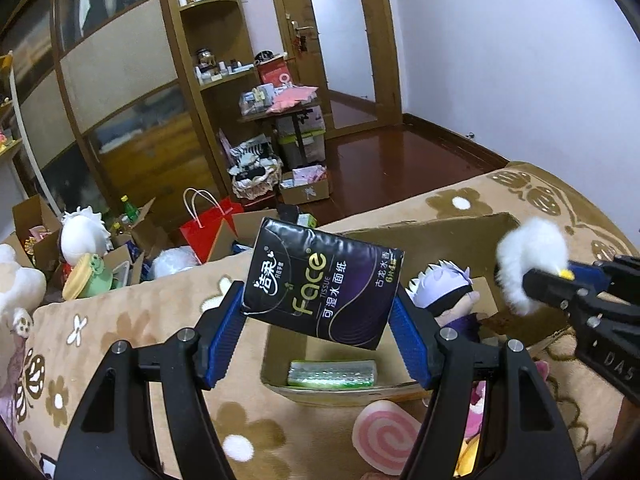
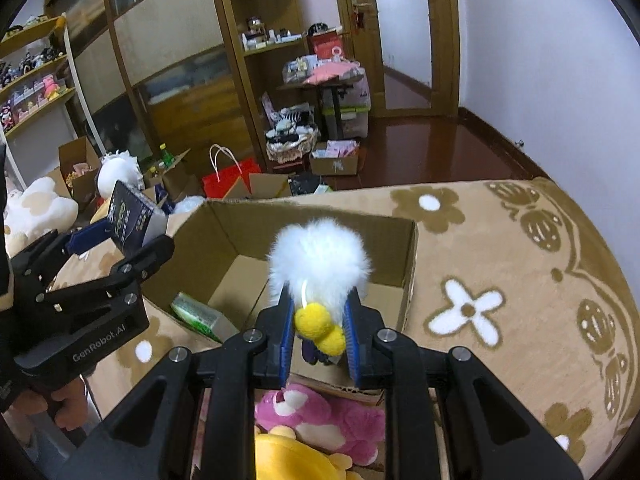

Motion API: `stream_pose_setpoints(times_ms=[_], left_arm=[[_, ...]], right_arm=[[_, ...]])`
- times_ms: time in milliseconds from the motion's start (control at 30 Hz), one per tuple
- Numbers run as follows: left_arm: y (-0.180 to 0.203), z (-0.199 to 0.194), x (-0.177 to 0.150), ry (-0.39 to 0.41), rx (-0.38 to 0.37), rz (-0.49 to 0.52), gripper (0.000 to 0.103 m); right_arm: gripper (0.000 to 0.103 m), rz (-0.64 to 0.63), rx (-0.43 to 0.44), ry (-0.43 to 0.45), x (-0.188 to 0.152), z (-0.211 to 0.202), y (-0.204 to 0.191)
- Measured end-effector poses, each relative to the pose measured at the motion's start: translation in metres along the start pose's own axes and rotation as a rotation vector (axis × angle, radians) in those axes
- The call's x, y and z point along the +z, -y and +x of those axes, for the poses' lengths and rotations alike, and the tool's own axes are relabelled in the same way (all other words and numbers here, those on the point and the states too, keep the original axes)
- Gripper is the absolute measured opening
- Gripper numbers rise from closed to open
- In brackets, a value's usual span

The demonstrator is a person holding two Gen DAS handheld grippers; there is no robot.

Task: Organize soft objects
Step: 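Open the right tool to drop the white fluffy plush into the box, then move both open tools down toward the pile beside the box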

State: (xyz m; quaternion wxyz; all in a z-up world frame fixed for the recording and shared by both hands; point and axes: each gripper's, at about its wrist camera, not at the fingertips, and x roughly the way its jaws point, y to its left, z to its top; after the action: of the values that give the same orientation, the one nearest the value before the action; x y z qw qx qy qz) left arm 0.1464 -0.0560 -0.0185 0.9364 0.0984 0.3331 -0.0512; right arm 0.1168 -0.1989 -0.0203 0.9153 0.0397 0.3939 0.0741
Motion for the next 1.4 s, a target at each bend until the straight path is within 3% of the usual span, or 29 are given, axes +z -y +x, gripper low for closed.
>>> stream_pose_setpoints(times_ms=[333, 467, 667, 767, 833, 900, 1167, 1400], left_arm=[[0.003, 0.021, -0.012, -0.102, -0.046, -0.023, 0.069], [0.0, 0.021, -0.014, -0.114, -0.038, -0.038, 0.087], [-0.009, 0.014, -0.021, -0.127, -0.036, -0.064, 0.089], [-0.01, 0.009, -0.023, -0.139, -0.027, -0.057, 0.094], [-0.011, 0.003, -0.025, -0.136, -0.015, -0.048, 0.096], [-0.012, -0.004, -0.027, -0.134, -0.012, -0.042, 0.098], [-0.024, -0.028, -0.036, -0.169, -0.036, -0.074, 0.1], [-0.029, -0.041, -0.045, -0.209, 0.005, -0.07, 0.1]], right_arm=[[0.025, 0.002, -0.01, -0.035, -0.008, 0.006, 0.001], [0.027, 0.006, -0.001, -0.034, -0.009, 0.002, 0.001], [0.055, -0.003, -0.011, -0.01, -0.012, -0.015, -0.002], [0.074, -0.003, -0.014, 0.009, -0.013, -0.026, -0.003], [0.095, 0.006, -0.015, 0.027, -0.015, -0.035, -0.003], [0.103, 0.02, -0.021, 0.046, -0.018, -0.044, -0.003], [0.103, 0.037, -0.029, 0.044, -0.032, -0.06, -0.006], [0.103, 0.04, -0.04, 0.005, -0.053, -0.064, -0.011]])
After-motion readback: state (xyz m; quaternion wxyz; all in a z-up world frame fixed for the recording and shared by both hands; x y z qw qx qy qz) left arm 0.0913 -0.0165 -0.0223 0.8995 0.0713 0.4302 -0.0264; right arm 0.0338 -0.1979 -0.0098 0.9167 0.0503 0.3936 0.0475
